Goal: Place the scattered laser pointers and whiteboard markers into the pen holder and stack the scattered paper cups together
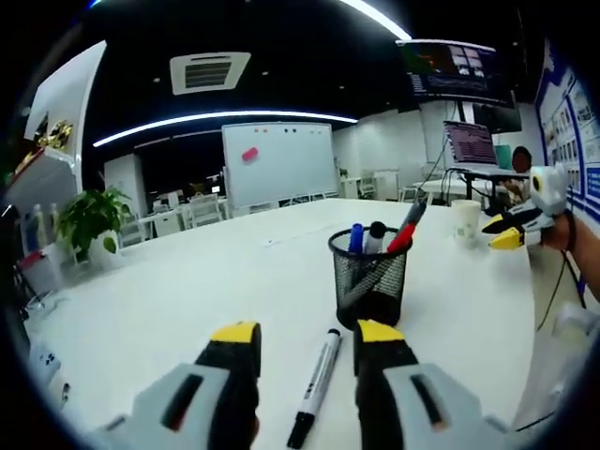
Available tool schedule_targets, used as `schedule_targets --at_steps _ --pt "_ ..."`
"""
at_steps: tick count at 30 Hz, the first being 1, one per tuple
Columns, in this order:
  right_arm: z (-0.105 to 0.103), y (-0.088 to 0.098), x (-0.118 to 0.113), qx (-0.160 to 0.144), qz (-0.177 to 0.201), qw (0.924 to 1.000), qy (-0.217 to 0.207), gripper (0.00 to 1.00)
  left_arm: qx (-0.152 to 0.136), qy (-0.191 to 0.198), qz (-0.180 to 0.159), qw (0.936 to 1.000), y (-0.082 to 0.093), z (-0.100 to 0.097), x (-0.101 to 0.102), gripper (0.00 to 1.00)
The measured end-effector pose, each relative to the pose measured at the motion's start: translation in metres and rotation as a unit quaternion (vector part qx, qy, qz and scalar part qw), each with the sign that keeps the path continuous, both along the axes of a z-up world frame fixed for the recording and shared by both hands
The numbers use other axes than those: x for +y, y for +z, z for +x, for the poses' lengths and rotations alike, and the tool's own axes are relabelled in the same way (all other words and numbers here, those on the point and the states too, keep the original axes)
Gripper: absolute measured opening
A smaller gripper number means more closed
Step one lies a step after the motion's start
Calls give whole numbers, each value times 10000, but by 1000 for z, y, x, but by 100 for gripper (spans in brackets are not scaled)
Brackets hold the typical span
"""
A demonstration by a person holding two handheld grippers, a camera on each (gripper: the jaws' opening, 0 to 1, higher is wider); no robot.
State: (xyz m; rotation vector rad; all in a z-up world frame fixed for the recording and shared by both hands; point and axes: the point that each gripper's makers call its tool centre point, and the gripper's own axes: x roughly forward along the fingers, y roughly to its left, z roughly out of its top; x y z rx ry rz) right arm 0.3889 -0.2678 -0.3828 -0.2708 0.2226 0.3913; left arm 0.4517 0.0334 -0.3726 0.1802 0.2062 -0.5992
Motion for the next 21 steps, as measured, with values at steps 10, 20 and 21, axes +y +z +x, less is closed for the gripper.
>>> schedule_targets --at_steps 10,20,21 --pt "1 0 4 3 -1 10000 37 27 101 48 24 9999 -10 -4 6 39" --pt "1 -1 7 6 -2 10000 65 27 272 104 136 9995 -23 -7 16 39" --pt "1 -1 7 6 -4 10000 67 27 304 117 126 9994 -25 -8 16 39"
